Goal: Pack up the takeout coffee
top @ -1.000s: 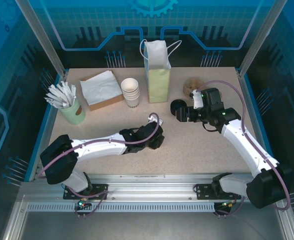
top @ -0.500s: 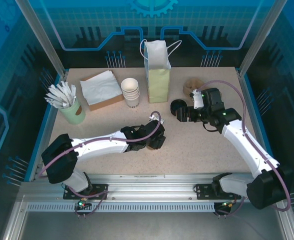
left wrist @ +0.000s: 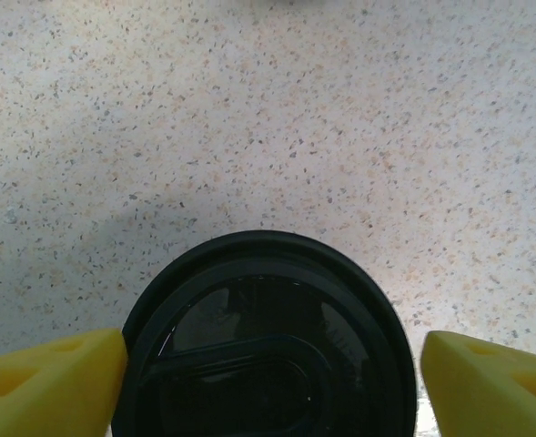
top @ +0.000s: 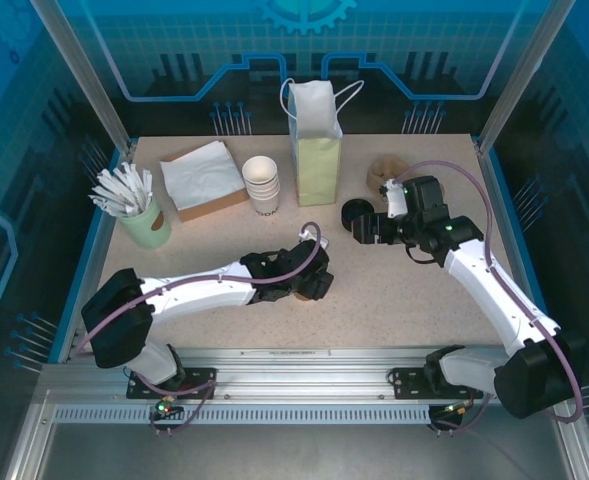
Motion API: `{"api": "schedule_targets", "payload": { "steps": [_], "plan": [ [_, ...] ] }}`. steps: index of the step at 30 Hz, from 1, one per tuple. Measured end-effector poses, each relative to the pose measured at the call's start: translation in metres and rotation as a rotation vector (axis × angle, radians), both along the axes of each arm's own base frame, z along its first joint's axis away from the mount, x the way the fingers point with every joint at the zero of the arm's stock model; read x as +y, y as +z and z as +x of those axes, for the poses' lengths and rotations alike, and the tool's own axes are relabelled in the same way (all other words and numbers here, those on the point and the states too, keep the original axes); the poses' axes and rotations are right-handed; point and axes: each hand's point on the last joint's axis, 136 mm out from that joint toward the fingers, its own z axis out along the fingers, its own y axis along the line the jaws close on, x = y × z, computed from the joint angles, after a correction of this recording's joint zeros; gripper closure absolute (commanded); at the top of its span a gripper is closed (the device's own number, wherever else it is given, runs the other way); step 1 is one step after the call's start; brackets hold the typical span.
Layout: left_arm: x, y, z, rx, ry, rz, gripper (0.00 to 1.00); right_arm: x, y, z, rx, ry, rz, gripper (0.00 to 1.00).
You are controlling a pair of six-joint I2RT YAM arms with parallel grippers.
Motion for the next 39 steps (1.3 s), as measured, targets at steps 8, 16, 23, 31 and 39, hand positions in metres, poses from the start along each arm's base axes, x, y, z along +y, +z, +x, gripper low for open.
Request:
{"api": "schedule_targets", "payload": {
  "steps": [8, 16, 23, 31, 39],
  "plan": [
    [0.025, 0.06, -0.005, -0.036, 0.045, -0.215, 0.1, 0.025, -0.004, -0.016, 0.031, 0.113, 0.075, 0.18],
    [0.068, 0.013, -0.013, 0.219, 0.148, -0.337, 0.15, 0.083, -0.057, -0.054, 0.212, 0.342, 0.161, 0.18],
    [0.051, -0.004, -0.021, 0.347, 0.108, -0.408, 0.24, 0.095, -0.082, -0.057, 0.271, 0.377, 0.166, 0.22],
    [0.044, -0.012, -0.013, 0.38, 0.116, -0.442, 0.35, 0.1, -0.096, -0.053, 0.299, 0.381, 0.177, 0.27],
    [0.044, -0.019, -0.008, 0.38, 0.122, -0.454, 0.43, 0.1, -0.106, -0.052, 0.323, 0.375, 0.165, 0.35]
  ]
}}
